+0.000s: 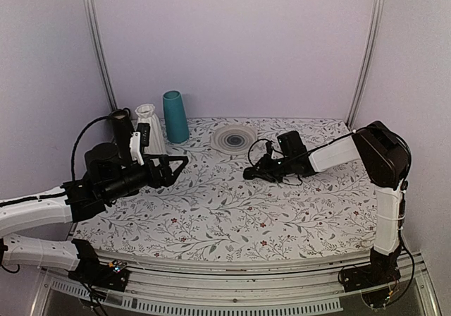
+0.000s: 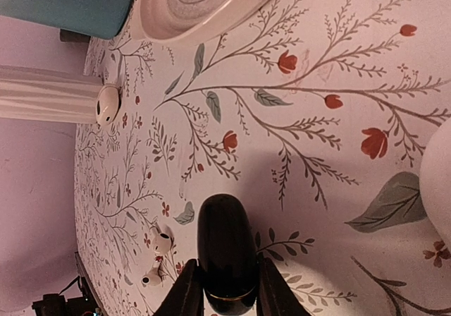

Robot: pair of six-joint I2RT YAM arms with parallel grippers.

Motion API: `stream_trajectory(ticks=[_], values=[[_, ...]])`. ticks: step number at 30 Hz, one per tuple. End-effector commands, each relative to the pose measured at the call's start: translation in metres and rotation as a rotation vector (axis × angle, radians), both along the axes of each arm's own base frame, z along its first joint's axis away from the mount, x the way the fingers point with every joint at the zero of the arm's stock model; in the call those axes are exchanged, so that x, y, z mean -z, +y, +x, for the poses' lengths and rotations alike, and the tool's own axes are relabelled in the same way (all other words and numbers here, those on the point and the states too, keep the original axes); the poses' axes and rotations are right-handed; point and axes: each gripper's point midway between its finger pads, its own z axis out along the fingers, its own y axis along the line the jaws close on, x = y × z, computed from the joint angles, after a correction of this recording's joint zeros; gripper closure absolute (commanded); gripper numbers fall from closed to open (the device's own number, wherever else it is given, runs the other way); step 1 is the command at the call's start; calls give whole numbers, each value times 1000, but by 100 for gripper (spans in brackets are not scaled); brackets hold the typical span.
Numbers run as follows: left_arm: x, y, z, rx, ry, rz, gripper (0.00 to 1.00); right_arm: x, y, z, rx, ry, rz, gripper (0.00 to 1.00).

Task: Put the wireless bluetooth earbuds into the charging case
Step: Place the charging case with the earbuds at the center of the board.

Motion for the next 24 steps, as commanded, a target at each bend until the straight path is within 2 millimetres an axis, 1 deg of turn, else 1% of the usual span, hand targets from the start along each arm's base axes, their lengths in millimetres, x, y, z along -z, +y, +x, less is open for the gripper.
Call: stream_trajectory(ticks=[1,11,12,13,17,20,24], values=[[6,3,2,-5,12,4,4,-3,-3,7,0,-26,-31,75],[7,1,1,4,16,-3,4,-3,-10,5,-1,-42,-87,68],[6,1,1,4,14,-3,4,-11,-8,11,0,-64,-82,67],[7,1,2,3,16,-3,4,-14,-7,14,1,-74,-84,66],[8,1,1,2,19,-3,4,-18,-10,18,11,-96,-113,59],[8,1,1,5,19,-4,4,-23,-9,22,3,-117,-124,52],[8,1,1,2,18,-1,4,-28,-7,24,-8,-127,-128,49]])
